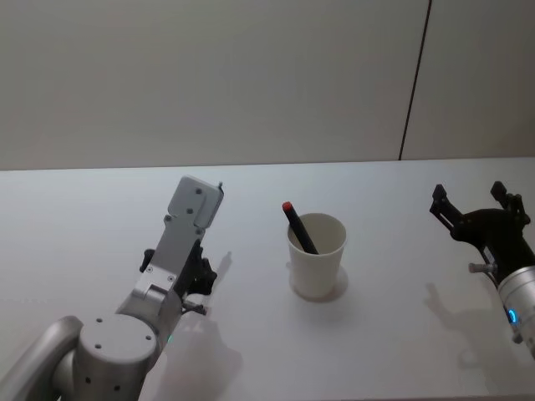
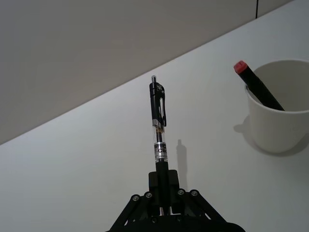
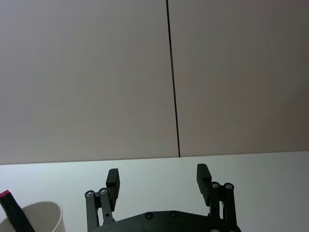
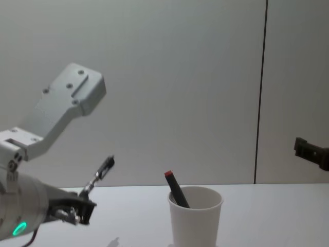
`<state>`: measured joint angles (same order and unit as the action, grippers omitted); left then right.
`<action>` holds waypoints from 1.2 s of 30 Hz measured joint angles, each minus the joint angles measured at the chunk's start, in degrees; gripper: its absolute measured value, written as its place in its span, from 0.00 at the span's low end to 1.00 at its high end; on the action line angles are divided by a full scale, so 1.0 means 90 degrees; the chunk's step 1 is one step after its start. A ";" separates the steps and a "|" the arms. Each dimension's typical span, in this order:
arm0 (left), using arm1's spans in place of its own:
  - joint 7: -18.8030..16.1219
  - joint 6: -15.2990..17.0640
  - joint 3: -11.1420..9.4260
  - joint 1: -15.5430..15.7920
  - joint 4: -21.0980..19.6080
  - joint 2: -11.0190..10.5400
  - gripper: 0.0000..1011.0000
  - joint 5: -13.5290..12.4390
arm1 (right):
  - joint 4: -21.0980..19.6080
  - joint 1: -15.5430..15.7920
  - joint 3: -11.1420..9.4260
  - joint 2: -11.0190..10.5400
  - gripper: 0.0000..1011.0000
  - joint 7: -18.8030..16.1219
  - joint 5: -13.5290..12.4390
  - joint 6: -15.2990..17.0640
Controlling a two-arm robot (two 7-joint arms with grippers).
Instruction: Place the pen into the pen holder.
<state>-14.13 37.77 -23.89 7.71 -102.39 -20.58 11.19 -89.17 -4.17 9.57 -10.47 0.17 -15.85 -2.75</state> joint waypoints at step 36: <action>0.1443 -0.4356 0.0023 0.0162 0.0733 0.0048 0.12 -0.1211 | 0.0000 0.0000 0.0000 0.0000 0.99 0.0000 0.0000 0.0000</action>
<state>-1.14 -1.43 -23.69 9.17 -95.80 -20.15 0.29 -89.17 -4.17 9.58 -10.47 0.17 -15.85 -2.75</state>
